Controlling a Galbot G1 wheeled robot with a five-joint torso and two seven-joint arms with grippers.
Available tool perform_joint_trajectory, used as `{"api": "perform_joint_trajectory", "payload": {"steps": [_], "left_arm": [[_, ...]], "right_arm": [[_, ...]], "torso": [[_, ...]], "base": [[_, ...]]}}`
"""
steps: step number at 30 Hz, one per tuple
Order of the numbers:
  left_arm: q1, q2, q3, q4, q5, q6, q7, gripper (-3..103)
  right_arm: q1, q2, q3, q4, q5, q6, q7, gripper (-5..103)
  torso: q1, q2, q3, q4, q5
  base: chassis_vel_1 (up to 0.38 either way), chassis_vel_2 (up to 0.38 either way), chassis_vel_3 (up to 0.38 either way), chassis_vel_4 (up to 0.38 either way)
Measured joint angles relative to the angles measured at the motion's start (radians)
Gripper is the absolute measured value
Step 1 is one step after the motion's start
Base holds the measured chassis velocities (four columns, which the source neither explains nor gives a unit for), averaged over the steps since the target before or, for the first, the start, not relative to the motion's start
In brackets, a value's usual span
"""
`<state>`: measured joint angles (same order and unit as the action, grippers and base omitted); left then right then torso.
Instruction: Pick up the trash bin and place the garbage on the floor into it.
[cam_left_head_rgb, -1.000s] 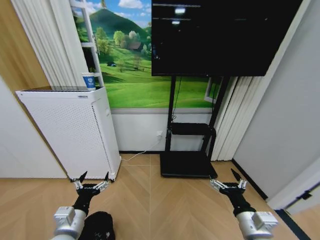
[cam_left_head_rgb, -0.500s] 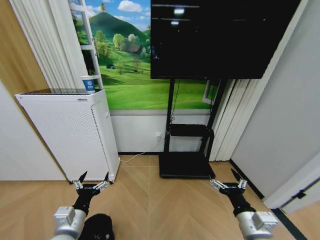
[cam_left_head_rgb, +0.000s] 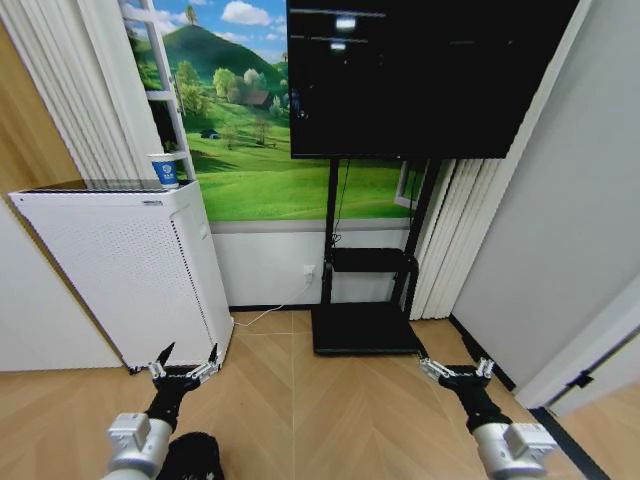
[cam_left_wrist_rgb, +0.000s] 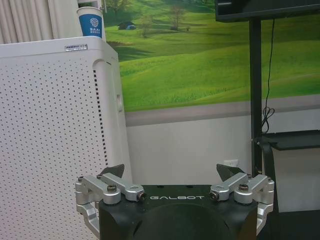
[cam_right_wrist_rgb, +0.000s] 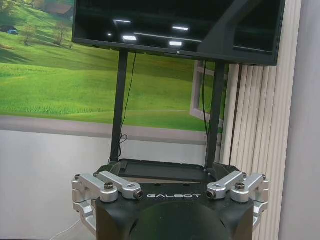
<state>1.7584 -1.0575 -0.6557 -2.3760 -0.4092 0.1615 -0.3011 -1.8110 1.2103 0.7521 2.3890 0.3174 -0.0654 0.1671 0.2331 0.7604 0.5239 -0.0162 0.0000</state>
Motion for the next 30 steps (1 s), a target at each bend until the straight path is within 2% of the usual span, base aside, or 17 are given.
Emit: {"api": "perform_joint_trajectory", "payload": {"steps": [30], "left_arm": [[0.000,0.000,0.000,0.000,0.000,0.000,0.000,100]], "right_arm": [[0.000,0.000,0.000,0.000,0.000,0.000,0.000,100]], "torso": [[-0.003,-0.006,-0.004,0.0000,0.0000]], "base": [[0.000,0.000,0.000,0.000]]}}
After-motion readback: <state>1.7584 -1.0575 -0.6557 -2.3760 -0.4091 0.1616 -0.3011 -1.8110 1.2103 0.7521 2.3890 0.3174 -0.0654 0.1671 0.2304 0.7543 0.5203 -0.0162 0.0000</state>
